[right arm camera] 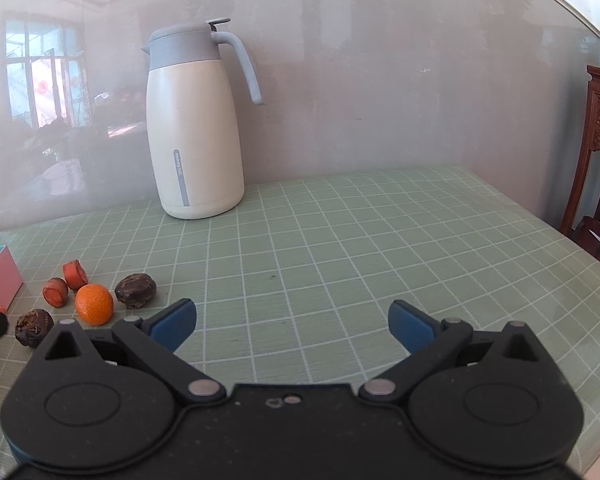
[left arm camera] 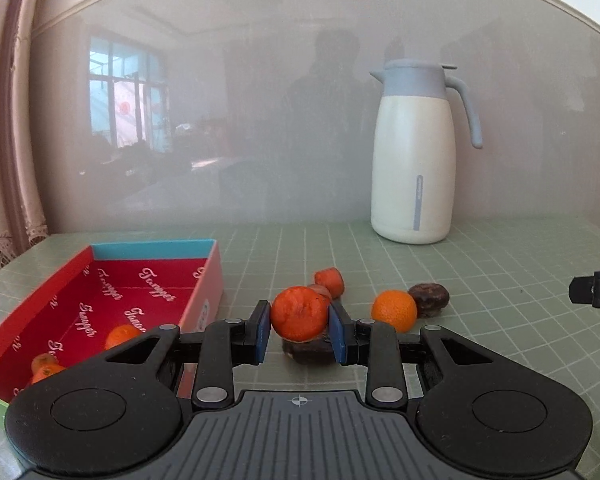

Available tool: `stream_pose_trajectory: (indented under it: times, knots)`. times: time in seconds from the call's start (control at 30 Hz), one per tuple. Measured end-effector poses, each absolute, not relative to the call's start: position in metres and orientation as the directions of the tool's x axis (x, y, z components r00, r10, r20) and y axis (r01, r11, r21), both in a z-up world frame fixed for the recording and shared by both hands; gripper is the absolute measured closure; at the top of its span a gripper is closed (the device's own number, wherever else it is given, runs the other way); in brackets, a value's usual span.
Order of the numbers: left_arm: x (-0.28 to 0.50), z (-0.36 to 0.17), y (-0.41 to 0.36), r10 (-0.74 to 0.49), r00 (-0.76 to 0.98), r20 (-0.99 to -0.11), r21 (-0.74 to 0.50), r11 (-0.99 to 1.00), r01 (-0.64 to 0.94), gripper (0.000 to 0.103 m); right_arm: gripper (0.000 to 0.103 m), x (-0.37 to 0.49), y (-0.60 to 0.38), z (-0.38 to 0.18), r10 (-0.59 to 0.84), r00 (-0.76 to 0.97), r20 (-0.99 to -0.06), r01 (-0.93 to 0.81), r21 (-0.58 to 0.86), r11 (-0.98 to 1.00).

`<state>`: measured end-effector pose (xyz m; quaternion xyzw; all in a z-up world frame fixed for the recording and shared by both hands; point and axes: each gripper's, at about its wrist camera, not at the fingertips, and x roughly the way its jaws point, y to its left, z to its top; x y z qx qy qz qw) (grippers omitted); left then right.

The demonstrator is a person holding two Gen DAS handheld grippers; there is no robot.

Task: Organize fruits
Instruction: 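Carry the mandarin into the red box and open the left gripper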

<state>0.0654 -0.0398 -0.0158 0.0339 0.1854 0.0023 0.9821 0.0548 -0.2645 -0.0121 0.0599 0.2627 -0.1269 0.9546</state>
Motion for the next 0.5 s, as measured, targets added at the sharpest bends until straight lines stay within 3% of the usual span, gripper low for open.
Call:
stream_pose_trajectory:
  times: [0.17, 0.5]
  knots:
    - [0.063, -0.007, -0.015, 0.084, 0.939, -0.335, 0.054, 0.996, -0.069, 0.072, 0.000, 0.057, -0.256, -0.012, -0.200, 0.832, -0.517, 0.260, 0.044, 0.965]
    - [0.069, -0.004, 0.051, 0.221, 0.900, -0.376, 0.003, 0.971, -0.237, 0.072, 0.000, 0.068, -0.225, -0.009, -0.153, 0.844, -0.514, 0.204, 0.043, 0.978]
